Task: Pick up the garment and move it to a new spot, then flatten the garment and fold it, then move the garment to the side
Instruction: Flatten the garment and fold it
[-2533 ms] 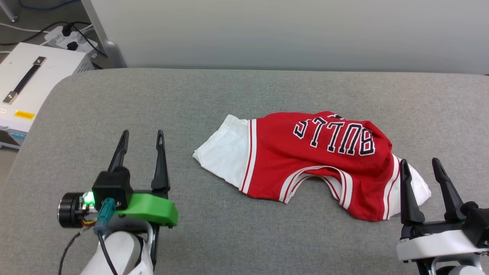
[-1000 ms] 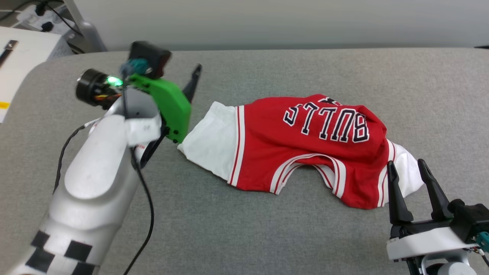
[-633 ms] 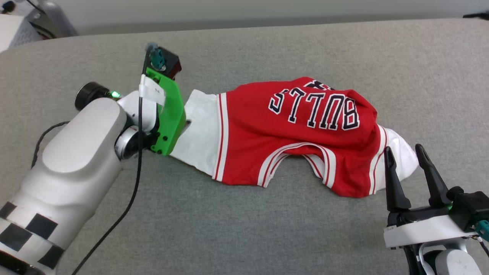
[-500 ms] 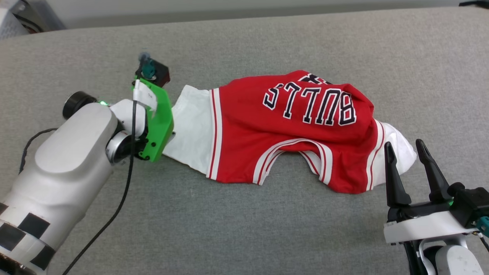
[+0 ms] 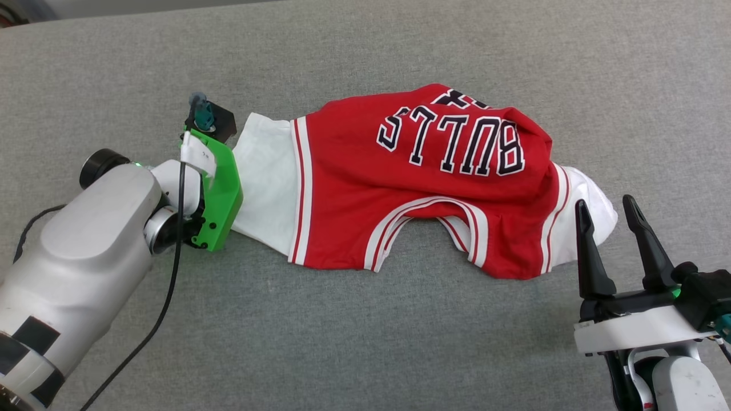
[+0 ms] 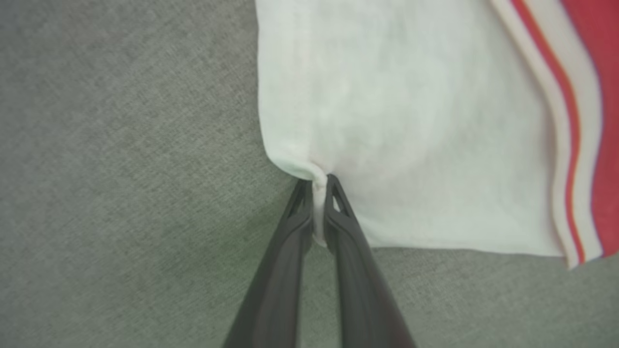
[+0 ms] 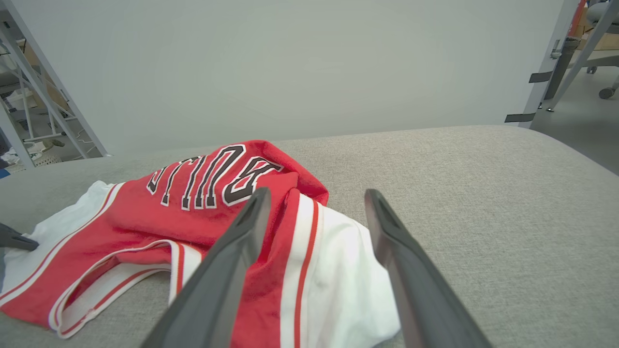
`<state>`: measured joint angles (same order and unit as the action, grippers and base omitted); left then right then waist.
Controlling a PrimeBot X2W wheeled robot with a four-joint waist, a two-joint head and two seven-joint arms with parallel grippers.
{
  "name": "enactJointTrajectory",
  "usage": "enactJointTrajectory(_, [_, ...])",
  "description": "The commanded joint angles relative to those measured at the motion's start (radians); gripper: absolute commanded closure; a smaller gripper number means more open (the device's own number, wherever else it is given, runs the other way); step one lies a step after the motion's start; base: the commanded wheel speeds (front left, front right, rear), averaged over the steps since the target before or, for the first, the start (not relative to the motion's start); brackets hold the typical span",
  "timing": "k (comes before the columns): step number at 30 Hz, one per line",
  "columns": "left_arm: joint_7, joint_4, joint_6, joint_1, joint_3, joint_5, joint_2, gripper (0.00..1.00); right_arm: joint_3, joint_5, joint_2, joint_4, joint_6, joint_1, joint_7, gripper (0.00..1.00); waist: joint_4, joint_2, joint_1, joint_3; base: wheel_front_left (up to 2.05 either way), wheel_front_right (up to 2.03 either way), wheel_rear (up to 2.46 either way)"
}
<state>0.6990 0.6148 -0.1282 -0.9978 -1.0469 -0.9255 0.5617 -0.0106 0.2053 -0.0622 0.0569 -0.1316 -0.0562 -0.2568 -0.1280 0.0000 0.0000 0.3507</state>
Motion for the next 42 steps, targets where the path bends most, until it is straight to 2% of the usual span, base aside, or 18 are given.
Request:
enactJointTrajectory(1, [-0.029,0.006,-0.002,0.045,-0.022,-0.013,0.0,1.0,0.005,-0.007,-0.001,0.001,0.001,-0.009,-0.005,0.0,0.015,0.0,0.0,-0.02,0.0,0.0,0.0])
enactJointTrajectory(6, [-0.127,-0.007,-0.002,0.049,0.01,-0.071,0.076,1.0,0.013,-0.014,-0.002,0.002,0.001,0.009,-0.005,0.0,0.039,0.0,0.0,-0.057,0.0,0.0,0.0])
enactJointTrajectory(14, [-0.169,0.053,0.003,0.111,0.045,-0.124,0.175,1.0,0.027,-0.019,-0.009,0.005,0.001,0.027,-0.005,0.0,0.057,0.0,0.0,-0.069,0.0,0.0,0.0])
enactJointTrajectory(19, [-0.212,0.093,0.019,0.16,0.055,-0.143,0.176,1.0,0.034,-0.022,-0.017,0.002,0.001,0.028,-0.005,0.0,0.054,0.0,0.0,-0.071,0.0,0.0,0.0])
enactJointTrajectory(20, [-0.235,0.098,0.027,0.17,0.06,-0.145,0.167,0.59,0.037,-0.024,-0.018,0.001,0.001,0.029,-0.005,0.0,0.055,0.0,0.0,-0.075,0.0,0.0,0.0])
enactJointTrajectory(21, [-0.267,0.101,0.034,0.179,0.063,-0.141,0.158,0.0,0.041,-0.026,-0.021,0.001,0.001,0.029,-0.005,0.0,0.057,0.0,0.0,-0.082,0.0,0.0,0.0])
enactJointTrajectory(28, [-0.636,0.079,0.119,0.226,0.121,-0.079,0.104,0.0,0.062,-0.033,-0.082,0.029,0.001,-0.006,-0.005,0.0,0.076,0.0,0.0,-0.147,0.0,0.0,0.0])
enactJointTrajectory(33, [-0.875,0.015,0.22,0.279,0.147,-0.018,0.08,0.0,0.071,-0.02,-0.171,0.045,0.001,-0.065,-0.005,0.0,0.107,0.0,0.0,-0.193,0.0,0.0,0.0])
enactJointTrajectory(36, [-0.939,-0.049,0.287,0.316,0.165,0.018,0.069,0.0,0.034,0.013,-0.239,0.015,0.001,-0.097,-0.005,0.0,0.126,0.0,0.0,-0.206,0.0,0.0,0.0])
enactJointTrajectory(38, [-0.956,-0.112,0.344,0.344,0.197,0.052,0.065,0.0,-0.016,0.036,-0.307,-0.029,0.001,-0.121,-0.005,0.0,0.139,0.0,0.0,-0.212,0.0,0.0,0.0])
enactJointTrajectory(42, [-0.96,-0.288,0.452,0.432,0.316,0.161,0.043,0.0,-0.147,0.117,-0.453,-0.073,0.001,-0.195,0.08,0.0,0.162,0.0,0.0,-0.211,0.0,0.0,0.0])
